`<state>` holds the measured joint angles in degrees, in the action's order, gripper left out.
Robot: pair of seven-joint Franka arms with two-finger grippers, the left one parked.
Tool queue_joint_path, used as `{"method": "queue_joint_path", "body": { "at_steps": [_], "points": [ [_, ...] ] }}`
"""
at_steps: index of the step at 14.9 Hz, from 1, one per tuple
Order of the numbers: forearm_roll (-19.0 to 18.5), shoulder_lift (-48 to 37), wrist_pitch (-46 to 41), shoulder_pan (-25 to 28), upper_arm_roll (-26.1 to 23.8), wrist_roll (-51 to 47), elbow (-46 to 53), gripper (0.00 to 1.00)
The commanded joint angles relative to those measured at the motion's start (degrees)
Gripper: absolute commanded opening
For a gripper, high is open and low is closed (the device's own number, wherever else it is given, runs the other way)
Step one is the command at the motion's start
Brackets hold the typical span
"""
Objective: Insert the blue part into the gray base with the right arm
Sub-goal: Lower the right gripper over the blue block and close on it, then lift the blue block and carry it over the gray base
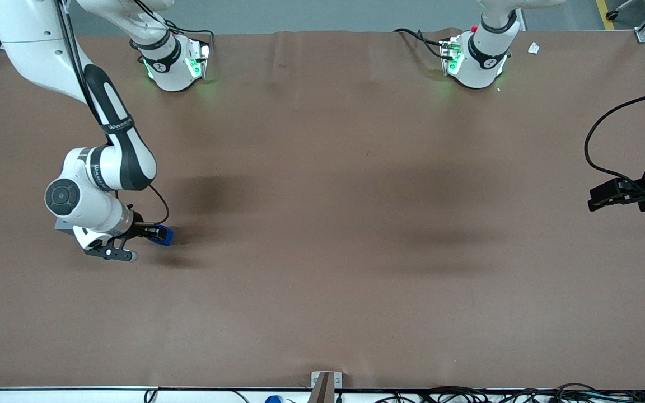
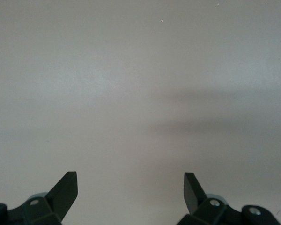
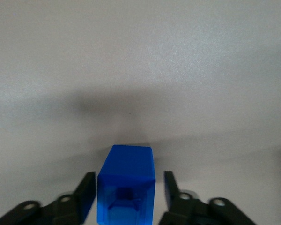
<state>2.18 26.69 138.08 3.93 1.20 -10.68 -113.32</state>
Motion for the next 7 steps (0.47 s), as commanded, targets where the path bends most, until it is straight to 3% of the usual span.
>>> {"method": "queue_joint_path", "body": {
  "at_steps": [1,4,7],
  "points": [
    [0.5,-0.6,0.5,0.2,-0.1,-0.7,-1.1,0.49],
    [0.5,-0.6,0.0,0.2,-0.1,-0.7,-0.9,0.3],
    [0.5,-0.9,-1.5,0.2,-0.1,-0.7,-0.3,0.21]
  ]
}}
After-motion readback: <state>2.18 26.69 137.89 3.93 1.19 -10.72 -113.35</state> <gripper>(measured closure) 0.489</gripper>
